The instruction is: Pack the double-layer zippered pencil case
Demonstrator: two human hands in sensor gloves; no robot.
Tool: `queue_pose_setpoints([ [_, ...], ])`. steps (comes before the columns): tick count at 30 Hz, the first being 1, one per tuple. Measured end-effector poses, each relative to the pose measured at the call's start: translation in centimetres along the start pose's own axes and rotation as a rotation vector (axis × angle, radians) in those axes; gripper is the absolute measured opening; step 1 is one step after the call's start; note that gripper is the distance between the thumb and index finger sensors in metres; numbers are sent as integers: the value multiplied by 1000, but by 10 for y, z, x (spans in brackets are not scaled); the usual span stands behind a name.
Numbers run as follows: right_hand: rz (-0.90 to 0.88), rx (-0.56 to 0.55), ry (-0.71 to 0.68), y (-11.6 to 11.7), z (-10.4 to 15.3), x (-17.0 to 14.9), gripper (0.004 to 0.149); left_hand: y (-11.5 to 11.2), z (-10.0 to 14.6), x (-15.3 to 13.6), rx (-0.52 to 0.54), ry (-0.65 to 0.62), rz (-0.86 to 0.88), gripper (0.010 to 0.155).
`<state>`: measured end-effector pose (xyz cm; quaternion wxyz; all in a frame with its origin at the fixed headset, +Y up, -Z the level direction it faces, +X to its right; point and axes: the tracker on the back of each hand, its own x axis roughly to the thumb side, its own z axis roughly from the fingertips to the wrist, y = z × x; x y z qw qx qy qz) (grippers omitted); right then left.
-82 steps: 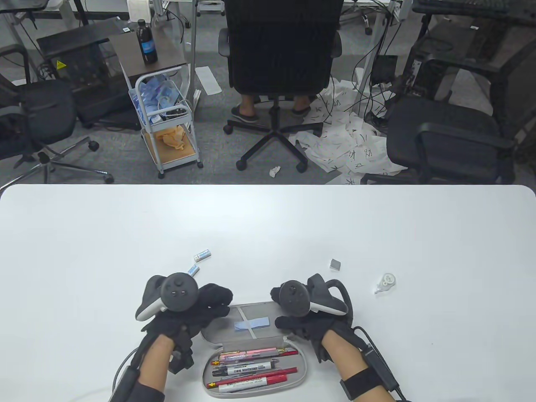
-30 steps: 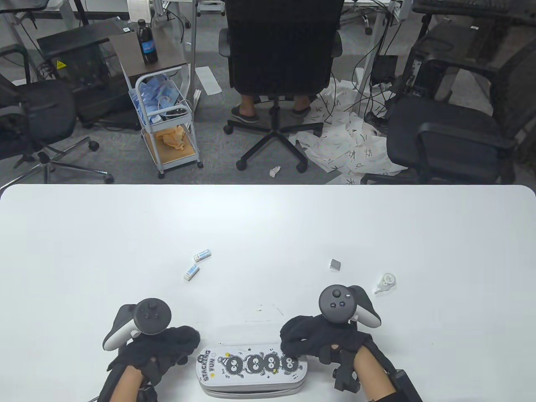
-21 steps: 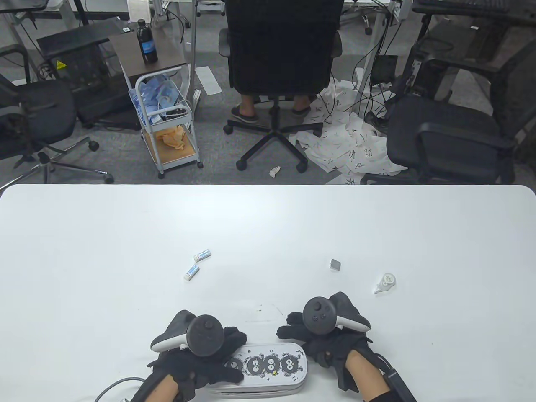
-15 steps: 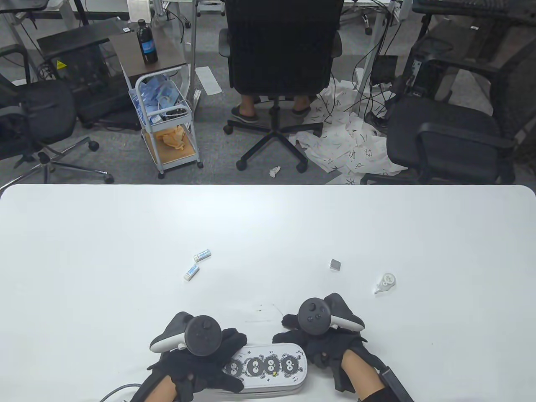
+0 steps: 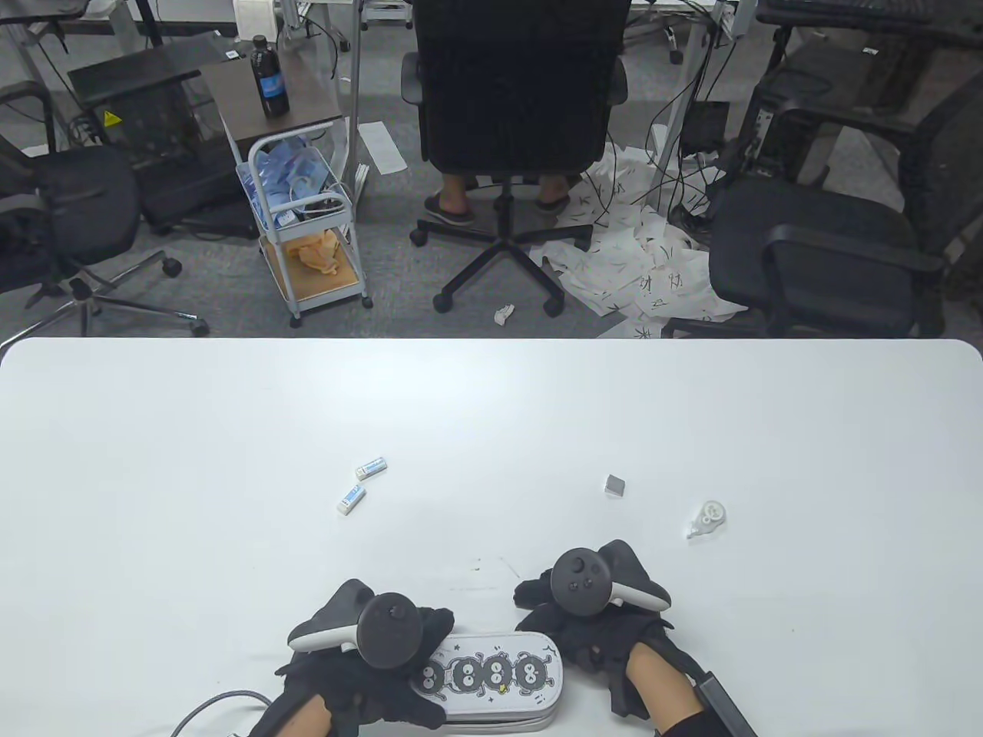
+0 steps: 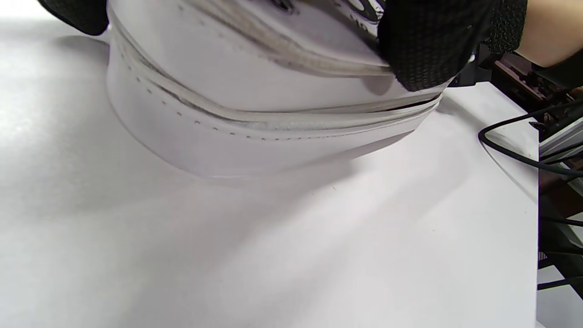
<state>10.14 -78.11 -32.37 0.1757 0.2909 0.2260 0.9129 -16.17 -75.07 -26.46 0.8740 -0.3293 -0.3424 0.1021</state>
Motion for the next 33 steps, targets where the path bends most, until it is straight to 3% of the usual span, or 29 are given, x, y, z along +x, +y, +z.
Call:
queue_pose_setpoints([
  [7,82,-41,-3,-1,3,4,38,0,0,1,-4,1,6,111],
  [17,306,-144,-3,-19,13,15,36,-2,-2,13,-68,127,-180,114],
  [22,466,-239,14,-28,22,13,36,0,-5,10,-110,216,-156,112],
  [27,451,-170,16,-31,20,19,36,8,-17,19,-209,345,-260,113],
  [33,379,-108,5,-32,22,20,37,13,-22,15,-217,378,-230,116],
])
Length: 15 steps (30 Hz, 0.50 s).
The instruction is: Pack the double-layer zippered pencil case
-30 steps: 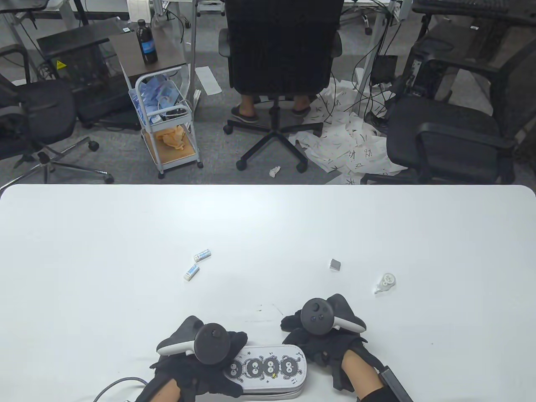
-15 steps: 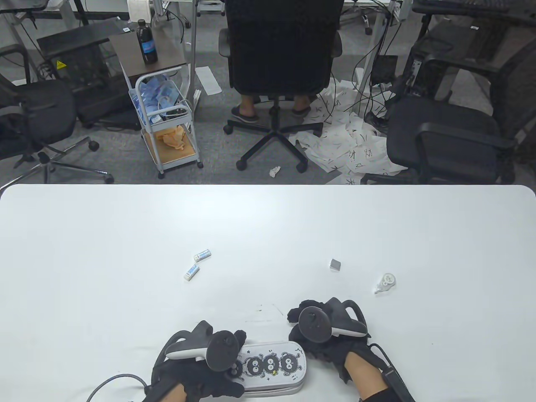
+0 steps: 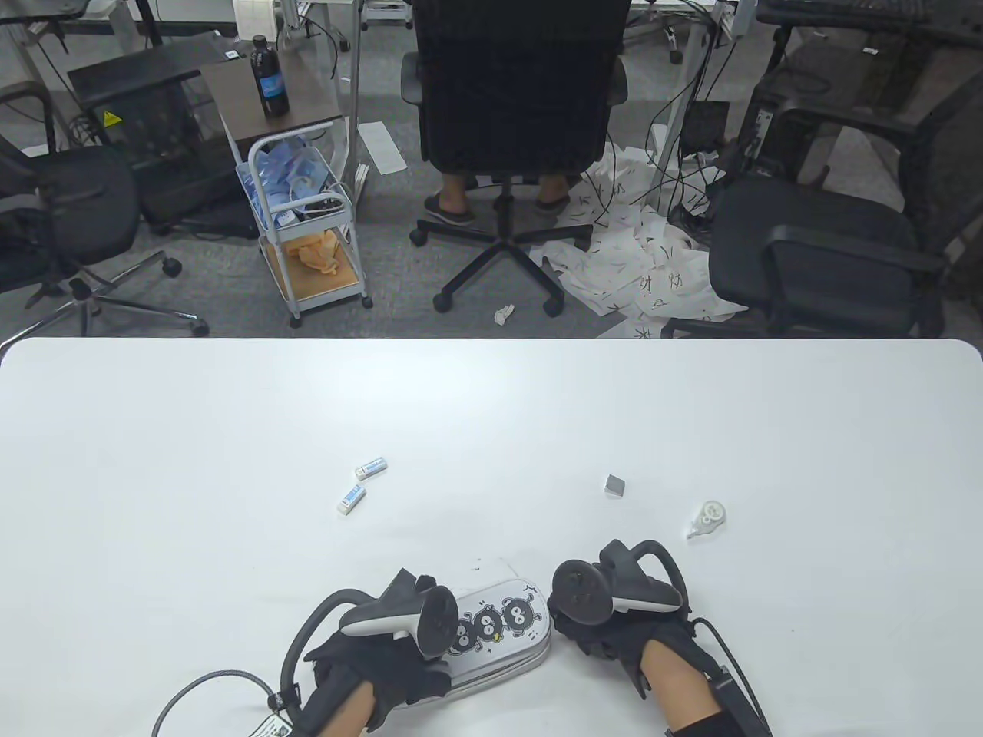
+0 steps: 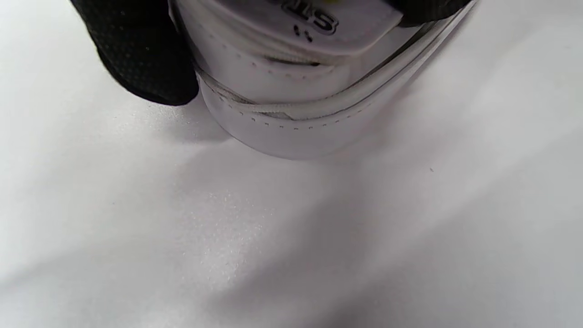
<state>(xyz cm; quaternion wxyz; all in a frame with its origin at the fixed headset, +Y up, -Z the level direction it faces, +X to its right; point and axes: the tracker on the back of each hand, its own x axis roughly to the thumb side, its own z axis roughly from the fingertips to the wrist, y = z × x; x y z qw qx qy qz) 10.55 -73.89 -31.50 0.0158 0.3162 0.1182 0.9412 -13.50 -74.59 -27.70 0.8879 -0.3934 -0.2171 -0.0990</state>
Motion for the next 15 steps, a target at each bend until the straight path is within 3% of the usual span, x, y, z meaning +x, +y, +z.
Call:
queue_pose_setpoints([
  [7,-86,142,-37,-2,-5,7,36,-1,2,2,29,-4,-49,116],
  [15,0,34,-37,-2,-1,17,37,1,4,-5,138,-67,-64,111],
])
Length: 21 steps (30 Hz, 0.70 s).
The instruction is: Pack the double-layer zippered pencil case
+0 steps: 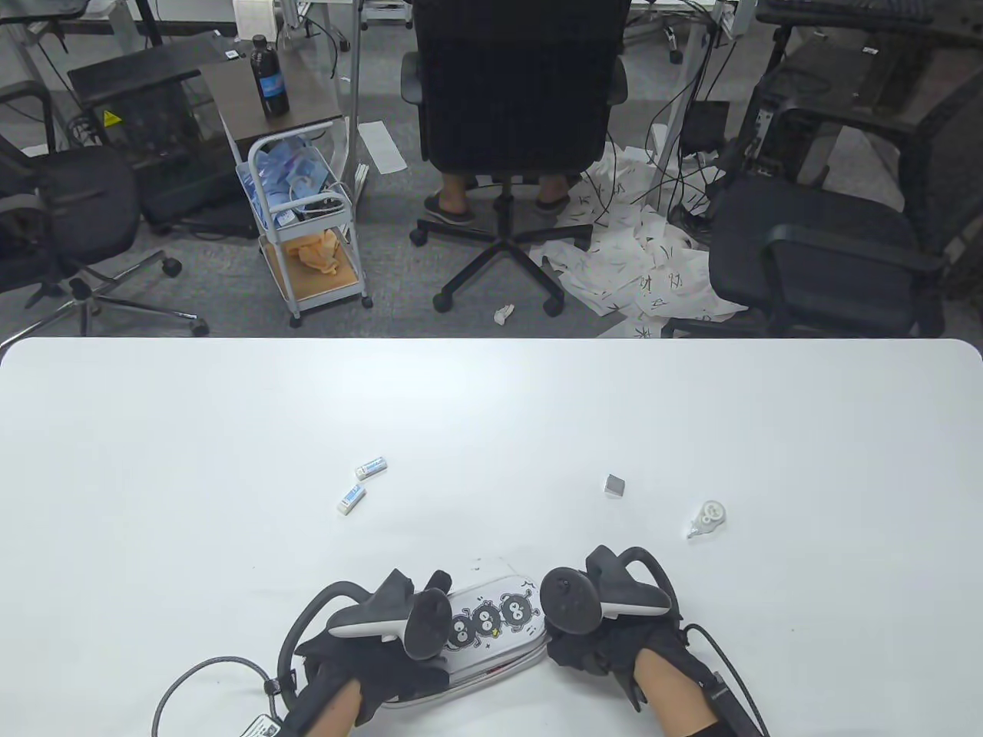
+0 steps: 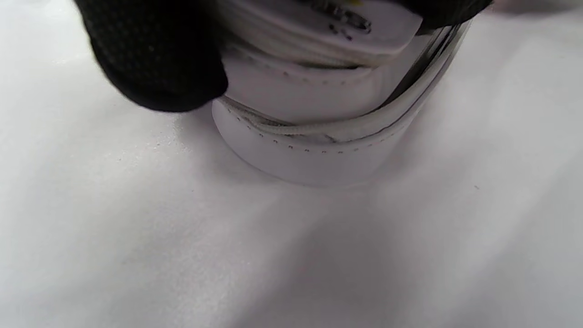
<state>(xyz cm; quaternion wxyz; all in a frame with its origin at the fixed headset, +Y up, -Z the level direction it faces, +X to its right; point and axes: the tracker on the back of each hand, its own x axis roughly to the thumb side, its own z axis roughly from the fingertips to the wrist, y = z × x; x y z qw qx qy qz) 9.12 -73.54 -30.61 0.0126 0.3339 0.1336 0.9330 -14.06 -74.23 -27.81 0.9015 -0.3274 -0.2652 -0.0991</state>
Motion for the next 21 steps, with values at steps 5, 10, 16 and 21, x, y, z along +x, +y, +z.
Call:
queue_pose_setpoints([
  [5,-60,10,24,2,3,-4,37,-2,2,-5,138,-41,-63,110],
  [10,-44,-5,47,4,2,-5,37,-4,3,-1,166,-26,-128,112],
  [16,-49,-14,50,4,3,-7,37,0,1,3,196,-36,-172,115],
  [21,64,-103,69,-6,3,-1,37,8,-4,-4,168,-39,-28,111],
])
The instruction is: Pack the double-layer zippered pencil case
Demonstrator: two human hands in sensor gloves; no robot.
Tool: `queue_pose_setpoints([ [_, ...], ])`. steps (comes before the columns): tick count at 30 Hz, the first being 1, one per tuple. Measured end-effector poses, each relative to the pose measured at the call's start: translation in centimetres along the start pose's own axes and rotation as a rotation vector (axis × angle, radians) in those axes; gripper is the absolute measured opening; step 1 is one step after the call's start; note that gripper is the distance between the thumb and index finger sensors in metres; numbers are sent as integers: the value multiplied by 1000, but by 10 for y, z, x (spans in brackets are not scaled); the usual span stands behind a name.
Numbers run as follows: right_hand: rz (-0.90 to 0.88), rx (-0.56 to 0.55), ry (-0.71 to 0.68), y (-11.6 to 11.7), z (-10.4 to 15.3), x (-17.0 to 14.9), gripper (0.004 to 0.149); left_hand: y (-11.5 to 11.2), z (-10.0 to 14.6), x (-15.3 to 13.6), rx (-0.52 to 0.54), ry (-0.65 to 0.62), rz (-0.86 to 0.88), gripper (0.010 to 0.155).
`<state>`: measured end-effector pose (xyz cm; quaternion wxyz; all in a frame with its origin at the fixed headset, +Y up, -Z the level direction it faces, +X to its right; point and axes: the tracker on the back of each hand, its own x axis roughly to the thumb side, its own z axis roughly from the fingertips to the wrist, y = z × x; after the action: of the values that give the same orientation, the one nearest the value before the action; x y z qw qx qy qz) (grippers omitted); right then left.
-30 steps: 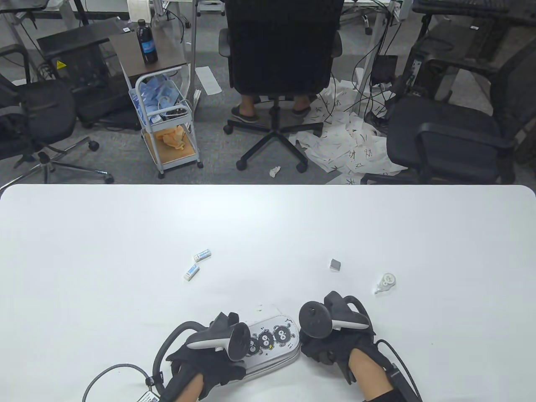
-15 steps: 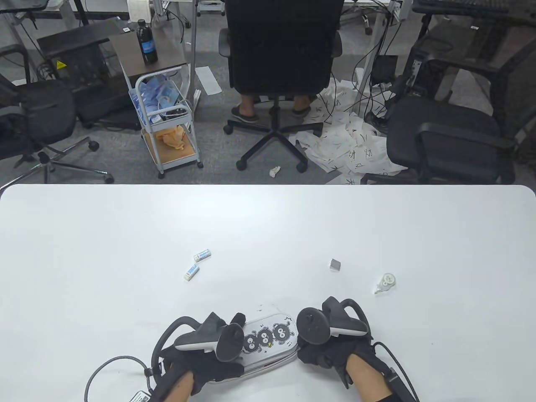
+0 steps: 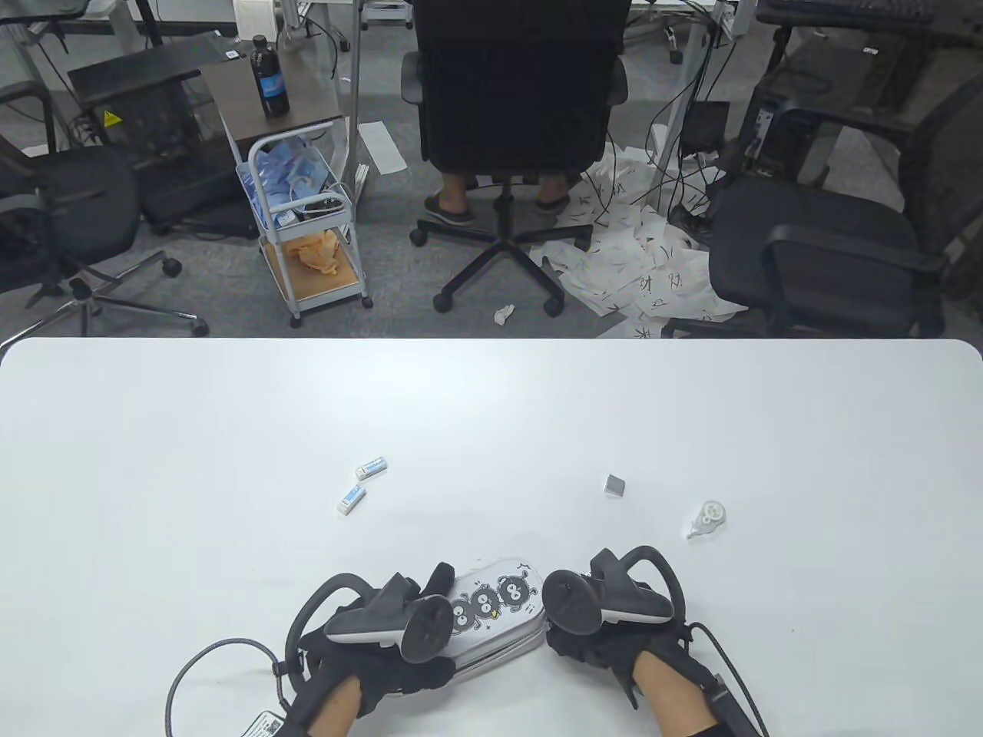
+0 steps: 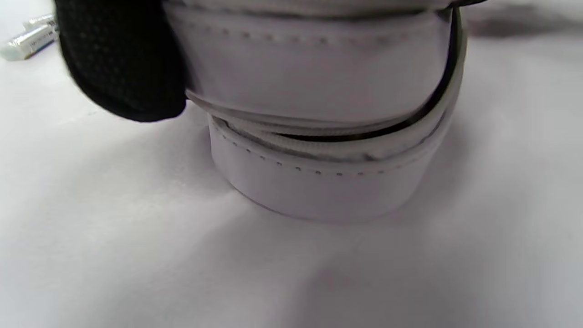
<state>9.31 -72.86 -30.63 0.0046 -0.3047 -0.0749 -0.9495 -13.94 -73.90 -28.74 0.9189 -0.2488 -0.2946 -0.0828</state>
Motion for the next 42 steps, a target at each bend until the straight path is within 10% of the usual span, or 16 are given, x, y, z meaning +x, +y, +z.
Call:
queue_pose_setpoints([
  [6,-99,-90,-94,4,-6,34,37,8,-10,11,-89,31,149,107],
  [10,-246,116,-210,27,-14,60,36,12,-9,18,-94,14,212,102],
  [13,-196,123,-201,25,-11,50,36,13,0,13,-40,-21,254,71],
  [18,-159,104,-104,26,-12,22,37,14,10,-6,11,-58,245,68],
  [25,-273,116,-137,30,-14,20,39,14,-23,36,35,-103,-407,120],
  [30,-256,98,-131,28,-15,20,39,21,-35,46,-12,-104,-666,125],
  [36,9,-95,47,9,-9,-3,38,28,-41,7,2,-54,-246,120],
  [42,-88,22,60,8,-1,-29,37,38,-50,-12,-65,39,-2,119],
])
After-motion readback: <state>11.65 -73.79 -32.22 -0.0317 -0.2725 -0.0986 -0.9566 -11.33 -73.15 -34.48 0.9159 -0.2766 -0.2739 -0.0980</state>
